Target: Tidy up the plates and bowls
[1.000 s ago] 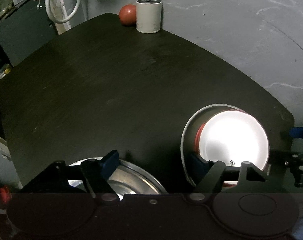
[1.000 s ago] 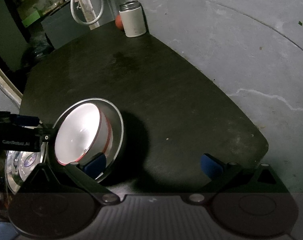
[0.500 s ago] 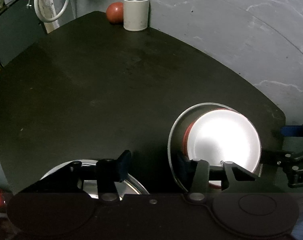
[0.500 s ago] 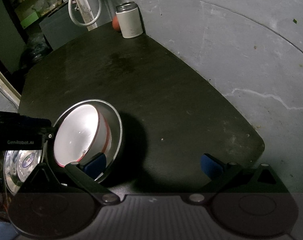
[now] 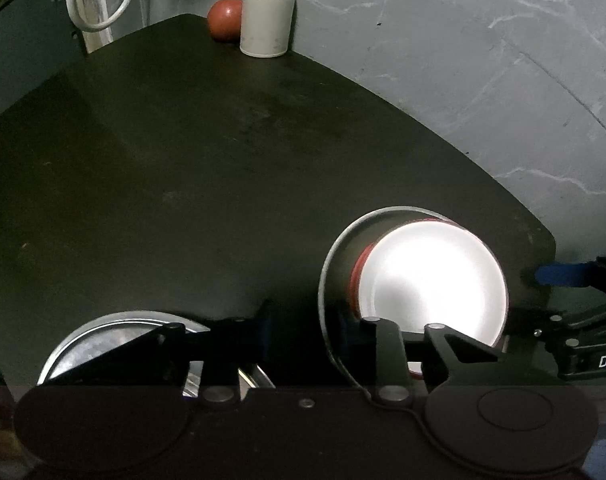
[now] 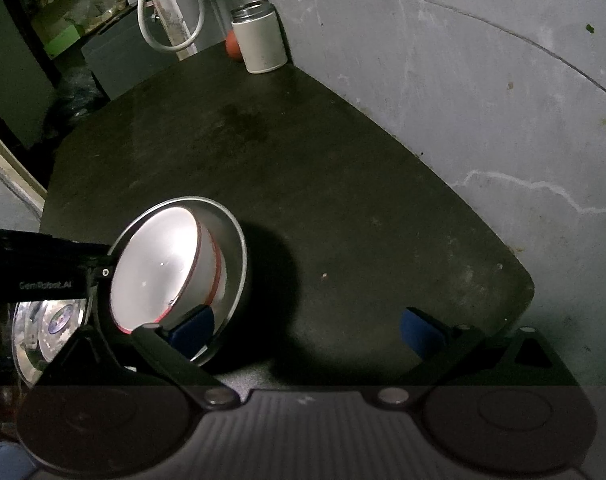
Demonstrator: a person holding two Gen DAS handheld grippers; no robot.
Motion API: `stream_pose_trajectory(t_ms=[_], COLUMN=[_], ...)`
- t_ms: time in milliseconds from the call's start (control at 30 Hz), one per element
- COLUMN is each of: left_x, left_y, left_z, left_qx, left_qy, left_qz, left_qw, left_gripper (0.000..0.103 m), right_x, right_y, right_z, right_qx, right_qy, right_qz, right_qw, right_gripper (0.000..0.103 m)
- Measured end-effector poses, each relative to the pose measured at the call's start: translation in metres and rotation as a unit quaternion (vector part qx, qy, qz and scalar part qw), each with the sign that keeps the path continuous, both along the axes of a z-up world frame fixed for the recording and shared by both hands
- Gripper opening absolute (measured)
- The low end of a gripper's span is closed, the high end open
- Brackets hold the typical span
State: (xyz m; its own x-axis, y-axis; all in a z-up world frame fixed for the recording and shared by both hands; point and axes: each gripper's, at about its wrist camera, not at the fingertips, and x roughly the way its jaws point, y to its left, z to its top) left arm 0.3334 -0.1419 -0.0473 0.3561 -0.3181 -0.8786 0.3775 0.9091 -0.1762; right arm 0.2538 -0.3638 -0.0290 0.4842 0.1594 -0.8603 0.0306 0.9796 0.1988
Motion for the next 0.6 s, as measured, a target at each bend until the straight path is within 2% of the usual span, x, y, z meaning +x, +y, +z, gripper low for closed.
stream_pose_trajectory(t_ms=[133, 233, 600], left_x=[-0.0018, -0.0025, -0.0041], left_y=[-0.0013, -0.0014, 0.0003], left_z=[-0.0010, -0.0016, -0.0021], left_qx=[-0.010, -0.017, -0.029], left_qy=[0.007, 0.009, 0.015], left_qz=[-0.003, 0.000, 0.011], left_qw=[0.9999, 0.9998, 0.9994], left_gripper=[0.017, 0.013, 0.009], right_x=[0.0010, 0.0012, -0.0006], right_y=[-0.0010, 0.0002, -0.0018], right_z=[-0.0024, -0.0032, -0.0026], right_qx=[0.012, 0.019, 0.035], right_qy=[0.001, 0.002, -0.001], right_qz=[0.008, 0.016, 0.019], right_qw=[1.000, 1.000, 0.999], right_gripper=[0.092, 0.086, 0.081])
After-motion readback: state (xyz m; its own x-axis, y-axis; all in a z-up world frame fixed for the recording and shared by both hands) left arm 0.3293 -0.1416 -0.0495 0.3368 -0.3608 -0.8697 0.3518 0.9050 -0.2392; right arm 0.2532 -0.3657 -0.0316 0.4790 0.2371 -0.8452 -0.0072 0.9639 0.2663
